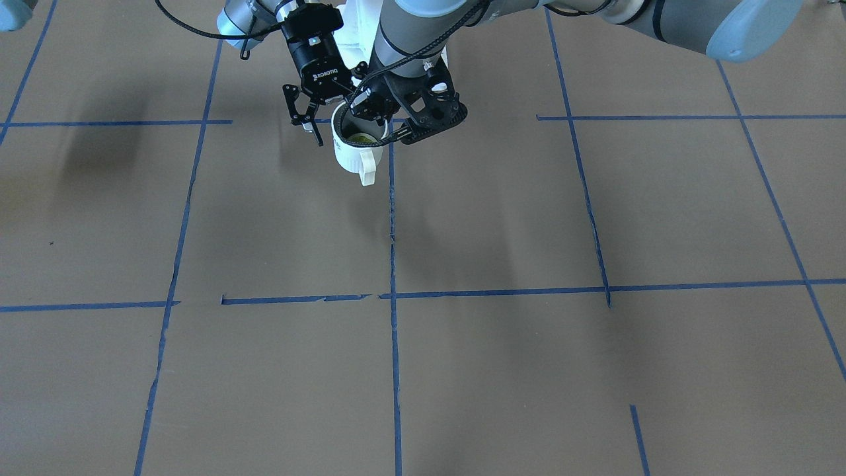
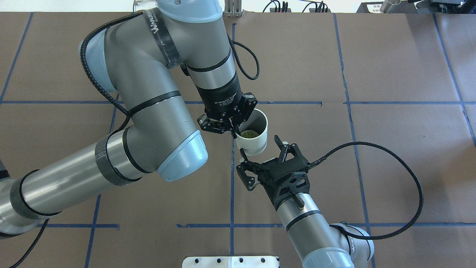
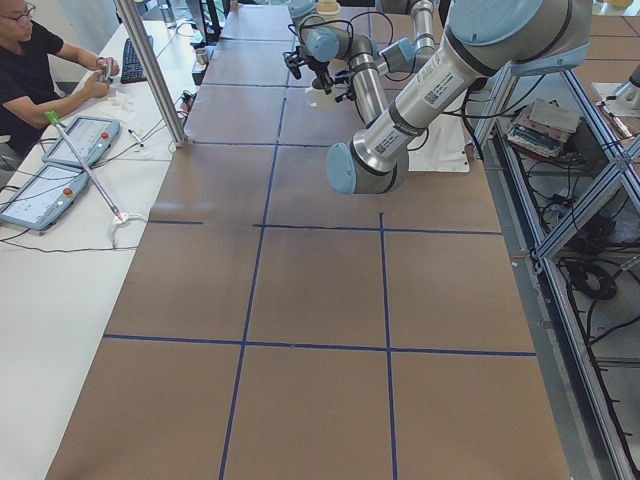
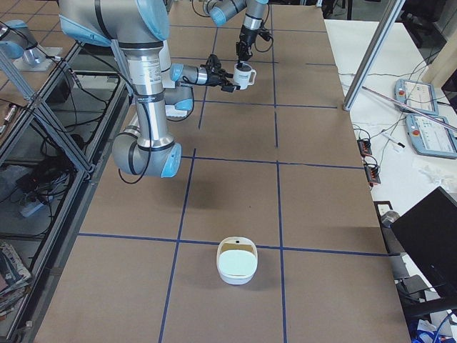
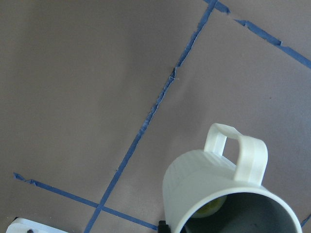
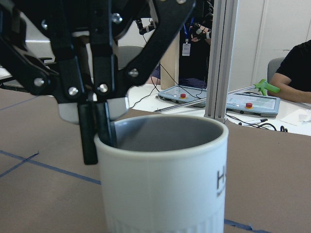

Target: Left arm hands cup to right arm to dump lemon

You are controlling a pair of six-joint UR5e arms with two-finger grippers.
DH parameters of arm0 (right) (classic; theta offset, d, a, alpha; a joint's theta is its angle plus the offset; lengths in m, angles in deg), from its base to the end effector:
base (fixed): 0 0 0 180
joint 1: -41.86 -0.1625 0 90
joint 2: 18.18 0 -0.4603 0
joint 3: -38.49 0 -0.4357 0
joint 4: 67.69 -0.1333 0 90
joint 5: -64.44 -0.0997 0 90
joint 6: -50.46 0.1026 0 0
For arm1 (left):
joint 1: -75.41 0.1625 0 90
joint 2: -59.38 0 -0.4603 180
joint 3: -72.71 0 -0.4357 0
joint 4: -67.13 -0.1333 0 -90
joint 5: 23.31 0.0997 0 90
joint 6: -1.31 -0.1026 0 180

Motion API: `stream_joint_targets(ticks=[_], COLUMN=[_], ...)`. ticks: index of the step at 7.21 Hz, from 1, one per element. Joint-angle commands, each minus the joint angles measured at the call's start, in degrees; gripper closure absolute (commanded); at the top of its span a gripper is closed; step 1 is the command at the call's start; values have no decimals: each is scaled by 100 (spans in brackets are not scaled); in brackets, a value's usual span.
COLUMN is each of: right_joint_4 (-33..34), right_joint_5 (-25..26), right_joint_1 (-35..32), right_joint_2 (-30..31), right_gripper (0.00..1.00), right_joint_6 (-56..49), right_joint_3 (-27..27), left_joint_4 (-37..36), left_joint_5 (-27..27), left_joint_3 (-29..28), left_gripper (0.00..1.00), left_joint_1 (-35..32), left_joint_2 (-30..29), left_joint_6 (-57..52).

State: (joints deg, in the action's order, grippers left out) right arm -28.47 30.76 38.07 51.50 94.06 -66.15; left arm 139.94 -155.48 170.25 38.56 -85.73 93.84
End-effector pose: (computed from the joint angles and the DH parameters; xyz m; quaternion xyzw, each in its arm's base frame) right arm -0.5653 -0.2566 0.2493 0.5676 -0.3965 0.0644 0.7186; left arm 0.5230 -0.4725 0.0211 -0.2107 0.4424 -0.1591 0.8571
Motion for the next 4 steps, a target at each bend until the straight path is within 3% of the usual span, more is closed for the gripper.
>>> stream_joint_targets(ticks=[1, 4], right_joint_4=[6, 42], right_joint_5=[1, -8], right_joint_1=[-7, -95], right_joint_2=[-7, -139], right_gripper=[0, 0], right_joint_6=[0, -18], right_joint_3=[14, 135], left_joint_4=[5, -4], left_joint_5=[-1, -1], left_joint_3=[11, 20], left_gripper=[100, 100], left_joint_1=[82, 144], left_joint_2=[0, -9], left_joint_6=[2, 10])
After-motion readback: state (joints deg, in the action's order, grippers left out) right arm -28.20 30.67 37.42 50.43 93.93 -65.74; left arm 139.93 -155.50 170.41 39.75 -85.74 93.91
